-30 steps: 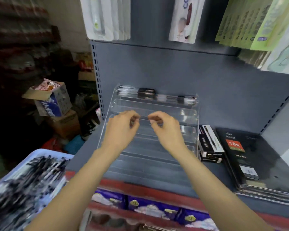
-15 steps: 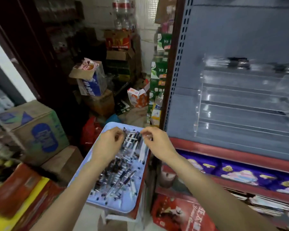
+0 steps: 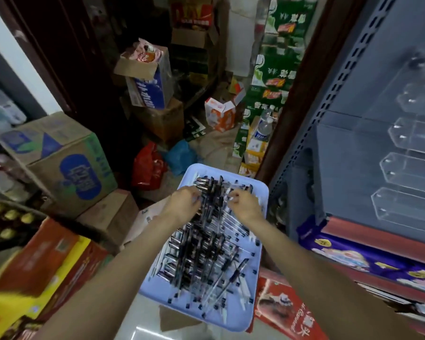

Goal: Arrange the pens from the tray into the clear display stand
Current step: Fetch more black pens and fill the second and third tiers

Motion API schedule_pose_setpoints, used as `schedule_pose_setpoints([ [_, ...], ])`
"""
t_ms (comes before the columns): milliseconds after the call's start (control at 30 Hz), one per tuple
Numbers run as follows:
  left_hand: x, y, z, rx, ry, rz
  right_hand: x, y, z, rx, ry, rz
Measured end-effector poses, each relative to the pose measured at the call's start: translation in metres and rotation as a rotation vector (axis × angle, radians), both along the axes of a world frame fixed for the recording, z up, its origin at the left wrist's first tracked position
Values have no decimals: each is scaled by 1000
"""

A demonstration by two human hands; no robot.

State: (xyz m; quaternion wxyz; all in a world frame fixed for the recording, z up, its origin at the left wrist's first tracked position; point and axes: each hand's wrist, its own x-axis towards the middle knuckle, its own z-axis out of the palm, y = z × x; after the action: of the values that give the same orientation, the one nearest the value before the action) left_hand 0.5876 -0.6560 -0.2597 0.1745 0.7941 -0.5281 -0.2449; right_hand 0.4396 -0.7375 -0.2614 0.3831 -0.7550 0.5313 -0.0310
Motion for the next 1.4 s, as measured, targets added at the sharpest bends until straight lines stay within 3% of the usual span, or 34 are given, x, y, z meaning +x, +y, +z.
schedule_pose_setpoints([
  [233, 22, -13, -31, 104, -266, -434, 38, -10, -21, 4, 88, -132],
  [400, 34, -13, -51, 150, -248, -532, 50, -6, -32, 12, 128, -242],
  [667, 36, -16, -51, 38, -41, -469, 52, -7, -34, 121, -56, -483],
  [867, 36, -21, -38, -67, 281, -237, 39, -8, -24, 201, -288, -638],
  [1000, 30, -35, -12, -163, 536, -146, 29, -1, 8, 180, -432, -621],
  [1100, 19, -46, 22, -127, 677, -255, 24, 2, 41, 155, -594, -650],
  [1233, 1, -55, 64, -86, 677, -418, 5, 2, 91, 58, -760, -641],
  [1400, -41, -65, 115, -210, 698, -495, -51, 3, 141, -38, -912, -592],
])
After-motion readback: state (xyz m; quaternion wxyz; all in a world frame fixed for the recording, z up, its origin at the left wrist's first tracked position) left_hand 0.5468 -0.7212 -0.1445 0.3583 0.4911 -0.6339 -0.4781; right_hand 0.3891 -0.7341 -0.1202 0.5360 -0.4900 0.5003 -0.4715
